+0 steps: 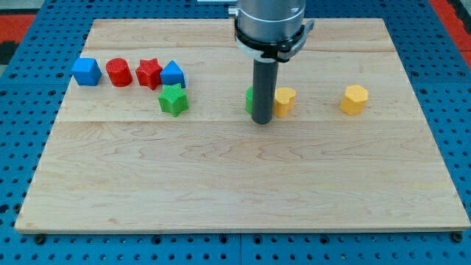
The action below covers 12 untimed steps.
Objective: Push the green star towards the center
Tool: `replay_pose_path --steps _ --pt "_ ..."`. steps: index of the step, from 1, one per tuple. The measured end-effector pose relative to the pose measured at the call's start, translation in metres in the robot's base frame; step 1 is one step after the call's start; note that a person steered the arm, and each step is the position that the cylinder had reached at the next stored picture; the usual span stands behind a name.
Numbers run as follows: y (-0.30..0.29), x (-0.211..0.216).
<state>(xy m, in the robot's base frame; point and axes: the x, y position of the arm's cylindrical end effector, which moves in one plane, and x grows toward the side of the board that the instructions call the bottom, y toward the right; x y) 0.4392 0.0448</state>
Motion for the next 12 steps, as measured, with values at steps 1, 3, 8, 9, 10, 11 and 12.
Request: replay_pose_path --steps 1,3,8,9,10,11,12 --pt "0.025 -0.001" --pt "0.074 0.019" --pt "-0.004 0.096" --pt "-0.109 0.103" --pt "-0.191 0.077" --pt "-0.209 0.021" --pt "-0.209 -0.024"
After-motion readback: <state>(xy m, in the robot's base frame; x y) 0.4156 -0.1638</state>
